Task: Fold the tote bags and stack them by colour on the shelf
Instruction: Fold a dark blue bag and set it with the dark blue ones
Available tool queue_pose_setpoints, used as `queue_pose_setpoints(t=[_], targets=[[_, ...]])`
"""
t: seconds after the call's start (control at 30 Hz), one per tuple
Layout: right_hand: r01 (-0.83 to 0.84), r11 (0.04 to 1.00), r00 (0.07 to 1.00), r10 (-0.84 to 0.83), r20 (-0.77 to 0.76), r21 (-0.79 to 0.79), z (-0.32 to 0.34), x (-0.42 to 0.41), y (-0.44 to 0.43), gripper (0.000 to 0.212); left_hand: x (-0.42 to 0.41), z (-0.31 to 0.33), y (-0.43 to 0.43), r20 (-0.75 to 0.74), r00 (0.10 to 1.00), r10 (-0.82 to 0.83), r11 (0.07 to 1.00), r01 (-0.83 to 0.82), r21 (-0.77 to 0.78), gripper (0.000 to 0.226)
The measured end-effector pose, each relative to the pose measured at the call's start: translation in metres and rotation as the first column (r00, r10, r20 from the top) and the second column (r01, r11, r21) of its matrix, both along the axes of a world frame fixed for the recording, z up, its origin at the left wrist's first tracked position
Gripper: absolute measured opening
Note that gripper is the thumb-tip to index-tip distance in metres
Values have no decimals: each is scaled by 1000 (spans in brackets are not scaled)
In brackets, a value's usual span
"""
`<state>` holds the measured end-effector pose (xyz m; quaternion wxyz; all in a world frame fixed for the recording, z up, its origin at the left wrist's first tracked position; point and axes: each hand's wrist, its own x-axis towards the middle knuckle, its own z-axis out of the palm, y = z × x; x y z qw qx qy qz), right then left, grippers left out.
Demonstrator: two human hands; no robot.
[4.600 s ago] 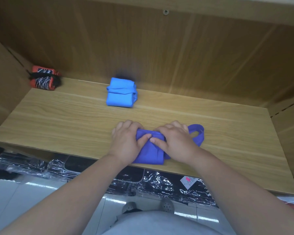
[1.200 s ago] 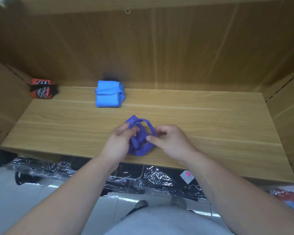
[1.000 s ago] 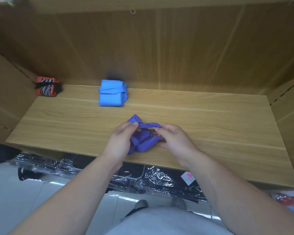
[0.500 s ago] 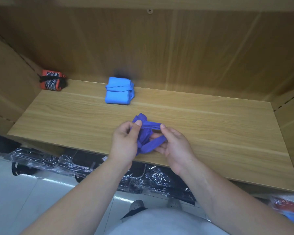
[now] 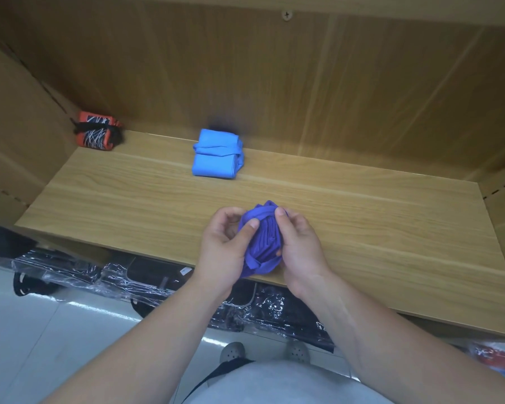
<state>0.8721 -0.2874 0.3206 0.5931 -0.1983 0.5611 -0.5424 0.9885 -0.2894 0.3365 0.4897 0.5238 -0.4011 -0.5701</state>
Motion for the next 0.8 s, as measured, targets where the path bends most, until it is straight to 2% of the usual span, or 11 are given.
queue_pose_setpoints(t=[0.07, 0.17, 0.27, 0.43, 0.53, 0.6, 0.7, 0.8], targets=[[-16, 1000, 999, 16, 35, -6, 0, 0, 1, 30, 0, -1, -2, 15, 1000, -6, 1000, 6, 18, 23], [15, 999, 999, -14, 45, -40, -2, -1, 1, 24, 2, -3, -5, 88, 996, -33, 998, 37, -50, 13], [41, 996, 998, -44, -40, -79, -5, 1, 1, 12, 2, -6, -5, 186, 982, 0, 992, 23, -122, 21], [98, 986, 979, -121, -164, -138, -4, 1, 1, 18, -2, -10, -11, 357, 933, 40, 976, 41, -216, 18], [66, 975, 942, -130, -309, -211, -5, -1, -1, 20, -5, -9, -13, 309, 949, 65, 988, -17, -156, 23], [8, 974, 919, -96, -382, -225, -3, -3, -1, 17, -6, -5, -14, 187, 980, 65, 996, -53, -70, 28], [-105, 958, 916, -12, -401, -268, 2, -7, -1, 19, -4, 7, -18, -45, 997, 58, 996, -55, 64, 37], [-162, 940, 907, 21, -421, -302, 5, -8, -2, 27, -3, 16, -19, -102, 995, 15, 994, -4, 111, 35]])
